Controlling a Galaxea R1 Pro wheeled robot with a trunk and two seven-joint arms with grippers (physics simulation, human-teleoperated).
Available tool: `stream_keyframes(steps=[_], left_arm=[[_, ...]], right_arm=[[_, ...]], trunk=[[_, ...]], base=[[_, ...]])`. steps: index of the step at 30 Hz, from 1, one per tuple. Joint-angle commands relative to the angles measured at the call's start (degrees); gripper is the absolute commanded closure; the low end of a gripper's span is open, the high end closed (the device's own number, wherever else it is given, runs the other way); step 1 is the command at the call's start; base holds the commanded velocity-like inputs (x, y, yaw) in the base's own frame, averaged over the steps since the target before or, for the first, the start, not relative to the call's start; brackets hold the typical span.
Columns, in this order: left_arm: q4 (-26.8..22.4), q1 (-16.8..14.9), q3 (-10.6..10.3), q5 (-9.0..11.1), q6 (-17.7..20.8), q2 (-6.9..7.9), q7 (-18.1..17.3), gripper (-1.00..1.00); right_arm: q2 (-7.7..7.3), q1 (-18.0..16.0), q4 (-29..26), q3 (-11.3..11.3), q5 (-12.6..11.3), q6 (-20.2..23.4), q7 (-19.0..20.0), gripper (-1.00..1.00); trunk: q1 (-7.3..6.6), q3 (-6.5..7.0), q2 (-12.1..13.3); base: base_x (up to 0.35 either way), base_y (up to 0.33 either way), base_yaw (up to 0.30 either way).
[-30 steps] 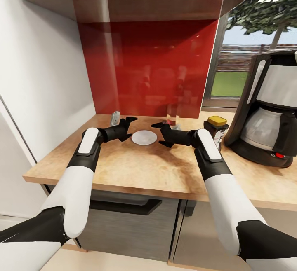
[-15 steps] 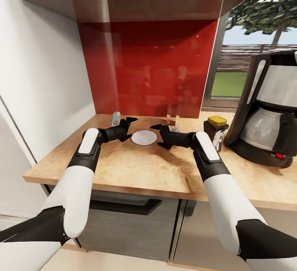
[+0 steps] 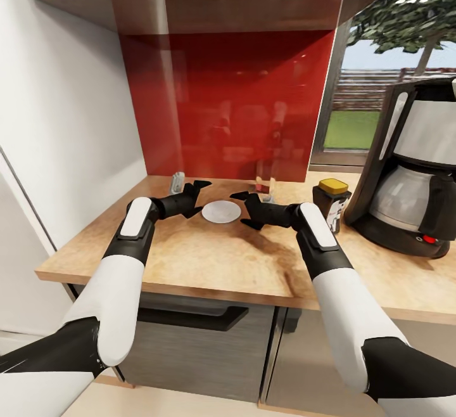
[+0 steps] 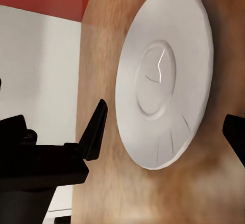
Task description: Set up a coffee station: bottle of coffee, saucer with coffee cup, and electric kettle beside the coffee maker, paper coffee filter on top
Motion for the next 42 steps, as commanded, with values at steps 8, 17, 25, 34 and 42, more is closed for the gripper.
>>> stream_keyframes(steps=[8,17,25,34,42], left_arm=[[-0.67,-0.05,0.06,0.6,0.2,-0.07,0.76,-1.0],[-2.49,-0.05,-0.02,0.56,0.18,-0.07,2.56,-1.0],[-4.89,-0.02,0.03,0.56,0.18,-0.07,6.98,-1.0],[-3.83,-0.05,0.2,0.53,0.17,-0.07,7.58,-1.0],[-0.31,-0.07,0.19,0.51,0.09,-0.07,7.62,-1.0]], right_arm=[[0.06,-0.02,-0.03,0.05,-0.28,0.26,-0.78,-1.0],[0.11,-0.02,-0.03,0.05,-0.28,0.26,-0.75,-1.0],[0.11,-0.02,0.05,0.05,-0.28,0.26,-0.77,-1.0],[0.11,-0.02,0.03,0.05,-0.28,0.26,-0.79,-1.0],[0.11,-0.02,0.05,0.05,-0.28,0.26,-0.8,-1.0]], trunk=[[0.0,-0.07,-0.03],[0.0,-0.07,-0.03],[0.0,-0.07,-0.03],[0.0,-0.07,-0.03],[0.0,-0.07,-0.03]], base=[[0.0,0.0,0.0],[0.0,0.0,0.0],[0.0,0.0,0.0],[0.0,0.0,0.0],[0.0,0.0,0.0]])
